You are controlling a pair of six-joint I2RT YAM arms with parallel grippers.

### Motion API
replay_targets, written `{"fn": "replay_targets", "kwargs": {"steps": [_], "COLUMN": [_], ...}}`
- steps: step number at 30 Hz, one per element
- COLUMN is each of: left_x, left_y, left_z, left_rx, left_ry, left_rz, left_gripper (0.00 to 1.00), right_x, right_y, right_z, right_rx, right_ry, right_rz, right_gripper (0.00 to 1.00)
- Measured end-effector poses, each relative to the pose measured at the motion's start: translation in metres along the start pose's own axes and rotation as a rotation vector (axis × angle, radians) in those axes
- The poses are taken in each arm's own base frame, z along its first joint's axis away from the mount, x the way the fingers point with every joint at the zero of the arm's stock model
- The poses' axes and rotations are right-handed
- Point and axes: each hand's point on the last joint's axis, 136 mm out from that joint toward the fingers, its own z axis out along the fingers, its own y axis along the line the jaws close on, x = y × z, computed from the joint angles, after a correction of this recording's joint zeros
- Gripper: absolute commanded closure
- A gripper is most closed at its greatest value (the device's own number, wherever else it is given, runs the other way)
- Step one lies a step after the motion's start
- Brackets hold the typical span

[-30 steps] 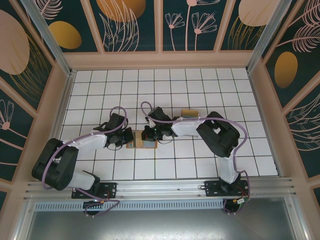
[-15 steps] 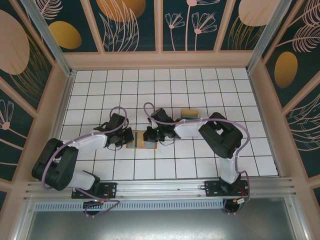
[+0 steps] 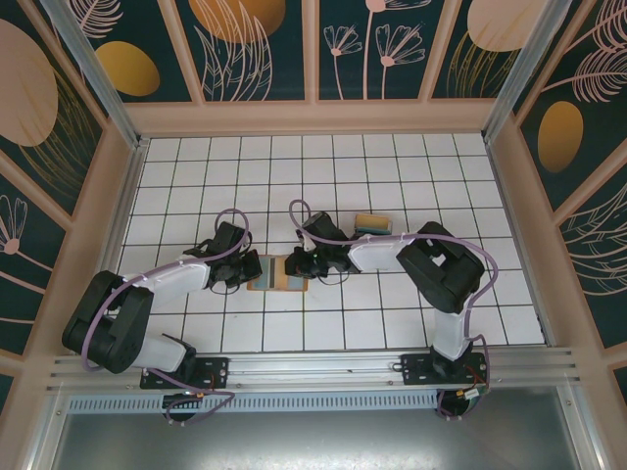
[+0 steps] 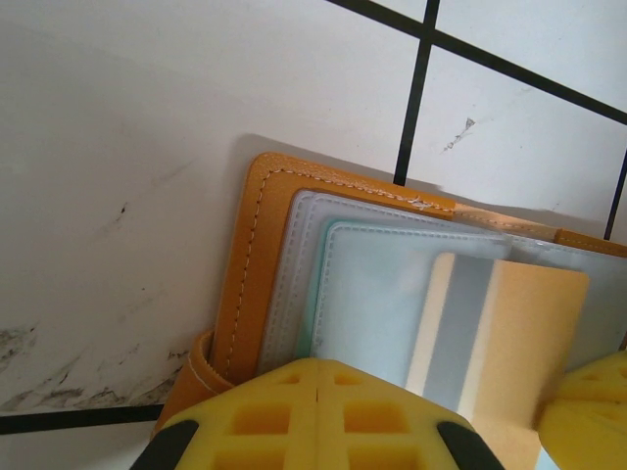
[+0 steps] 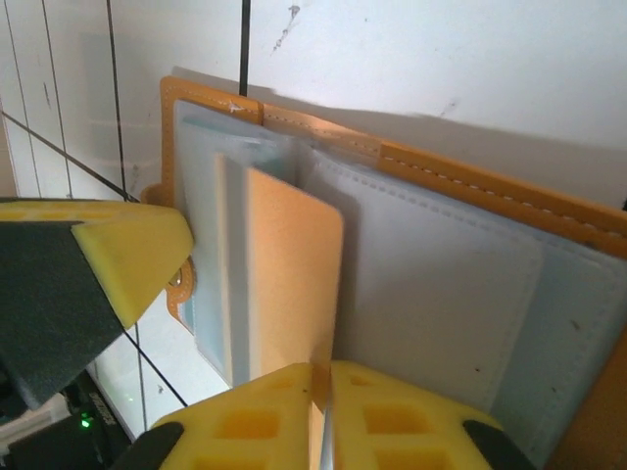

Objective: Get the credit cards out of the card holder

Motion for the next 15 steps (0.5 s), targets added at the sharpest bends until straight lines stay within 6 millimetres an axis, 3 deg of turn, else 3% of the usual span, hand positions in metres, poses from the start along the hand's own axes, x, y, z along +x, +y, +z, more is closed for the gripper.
{"fn": "replay_targets", "kwargs": {"steps": [4,10,15], "left_x": [0.0,0.0,-0.0001], "left_y": [0.0,-0.0001,0.0006], "left_z": [0.0,-0.0006,-0.0009], "left_rx": [0.0,0.0,-0.003], "left_ry": [0.0,-0.001,-0.002], "left_rz": [0.0,0.0,0.0], "left_gripper": [1.0,1.0,1.0], "right_x": [-0.0019,-0.0055,-0.006], "right_y": [-0.0002,0.0035,0.003], "right_z": [0.0043,0.0074,0.0069], "right_rx": [-0.006,-0.021,-0.031], "right_ry": [0.0,-0.003,-0.012], "right_rz": [0.003,0.015,0.015], "right_gripper": [0.82,1.0,1.0]}}
